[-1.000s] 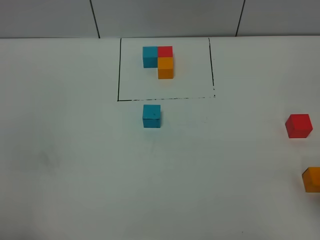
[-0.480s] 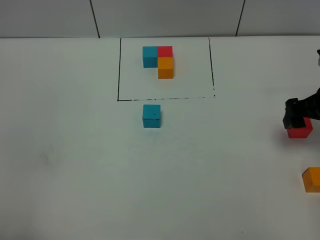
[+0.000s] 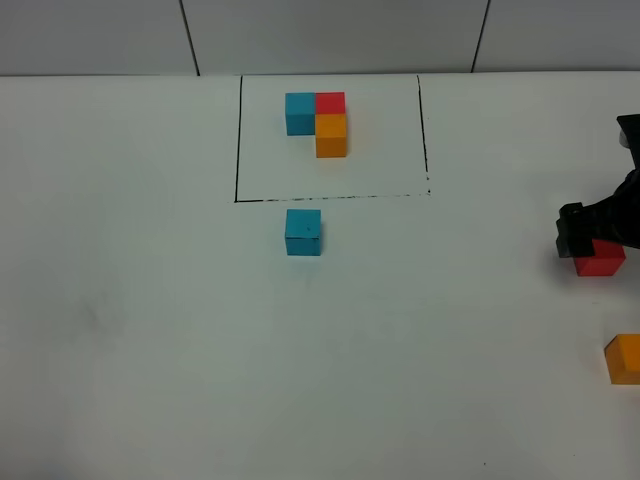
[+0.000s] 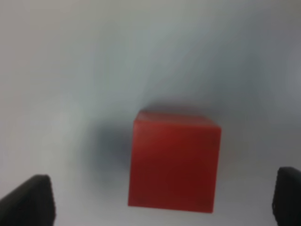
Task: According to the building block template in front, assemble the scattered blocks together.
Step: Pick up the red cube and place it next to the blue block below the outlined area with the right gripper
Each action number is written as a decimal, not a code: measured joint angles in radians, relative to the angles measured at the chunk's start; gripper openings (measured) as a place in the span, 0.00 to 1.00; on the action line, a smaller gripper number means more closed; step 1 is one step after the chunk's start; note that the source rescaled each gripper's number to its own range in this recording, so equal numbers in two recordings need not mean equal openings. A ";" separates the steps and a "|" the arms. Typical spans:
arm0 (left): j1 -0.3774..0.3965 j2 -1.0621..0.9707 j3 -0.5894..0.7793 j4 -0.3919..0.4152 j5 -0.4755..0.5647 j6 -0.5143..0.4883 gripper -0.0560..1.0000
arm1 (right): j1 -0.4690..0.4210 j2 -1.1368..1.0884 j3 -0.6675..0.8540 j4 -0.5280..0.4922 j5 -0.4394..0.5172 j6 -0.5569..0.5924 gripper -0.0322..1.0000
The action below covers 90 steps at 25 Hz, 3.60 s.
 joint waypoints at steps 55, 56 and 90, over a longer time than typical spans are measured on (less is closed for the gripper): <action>0.000 0.000 0.000 0.000 0.000 0.000 0.69 | 0.575 0.438 -0.756 -0.114 0.513 -0.771 0.05; 0.000 0.000 0.000 0.000 0.000 0.000 0.69 | 0.578 0.447 -0.768 -0.101 0.514 -0.774 0.05; 0.000 0.000 0.000 0.000 0.000 0.000 0.68 | 0.582 0.540 -0.847 0.013 0.442 -0.785 0.05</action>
